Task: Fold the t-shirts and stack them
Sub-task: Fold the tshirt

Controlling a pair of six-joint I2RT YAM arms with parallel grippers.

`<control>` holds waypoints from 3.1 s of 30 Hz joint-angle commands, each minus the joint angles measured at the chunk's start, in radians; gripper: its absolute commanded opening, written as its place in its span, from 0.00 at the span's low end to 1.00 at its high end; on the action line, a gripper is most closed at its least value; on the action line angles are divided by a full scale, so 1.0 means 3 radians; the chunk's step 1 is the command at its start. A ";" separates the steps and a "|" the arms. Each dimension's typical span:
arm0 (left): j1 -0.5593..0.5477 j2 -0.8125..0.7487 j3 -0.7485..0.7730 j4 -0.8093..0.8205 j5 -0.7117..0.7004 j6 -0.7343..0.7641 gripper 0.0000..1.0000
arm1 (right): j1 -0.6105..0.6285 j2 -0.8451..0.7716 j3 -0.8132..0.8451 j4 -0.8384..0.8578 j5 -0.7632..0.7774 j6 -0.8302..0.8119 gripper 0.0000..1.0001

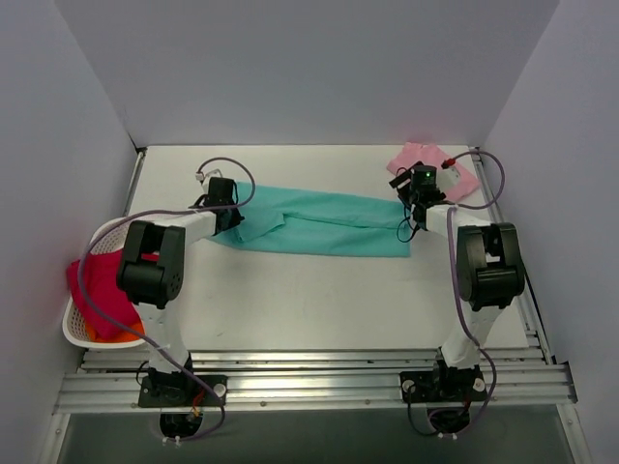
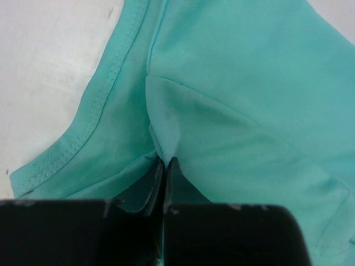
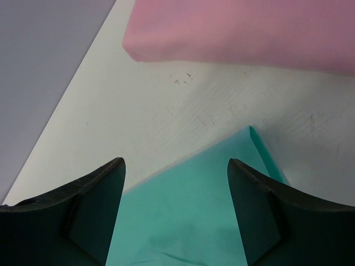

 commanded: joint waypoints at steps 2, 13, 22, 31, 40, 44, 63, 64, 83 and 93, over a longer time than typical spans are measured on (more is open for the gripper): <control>0.0173 0.0411 0.0689 -0.0234 0.0291 0.0053 0.02 | -0.0093 0.0150 0.0180 0.0148 -0.0073 0.0047 0.70; 0.0387 0.2113 0.3588 -0.1359 0.0855 0.0222 0.06 | -0.0252 0.0334 0.0165 0.0332 -0.0216 0.0052 0.70; 0.0403 0.1559 0.3444 -0.0517 0.1005 0.0375 0.94 | -0.0257 0.0202 -0.0055 0.0787 -0.0426 0.0006 0.70; 0.0103 -0.0727 0.1094 0.0686 0.0289 0.0711 0.94 | -0.0216 -0.0177 -0.0351 0.0844 -0.0396 0.0057 0.71; -0.0814 -0.0817 -0.1007 0.3922 0.1360 0.0017 0.94 | -0.0130 -0.0729 -0.0688 0.0670 -0.0288 0.0052 0.71; -0.1129 -0.0325 -0.0777 0.3802 0.1276 -0.0580 0.94 | -0.0119 -0.1087 -0.0807 0.0446 -0.0125 -0.0039 0.71; -0.2384 0.0003 0.0088 0.0820 -0.0321 -0.1890 0.94 | -0.0181 -0.2182 -0.0991 -0.0317 0.0458 -0.0219 0.74; -0.2404 -0.0008 0.0052 0.0819 -0.0326 -0.1941 0.94 | -0.0186 -0.2192 -0.1001 -0.0332 0.0464 -0.0229 0.74; -0.2420 0.0759 0.0573 0.0743 0.0027 -0.2105 0.94 | -0.0278 -0.2238 -0.1078 -0.0342 0.0479 -0.0239 0.75; -0.2312 0.0989 0.0650 0.0865 0.0318 -0.2120 0.72 | -0.0379 -0.2167 -0.1124 -0.0255 0.0397 -0.0224 0.75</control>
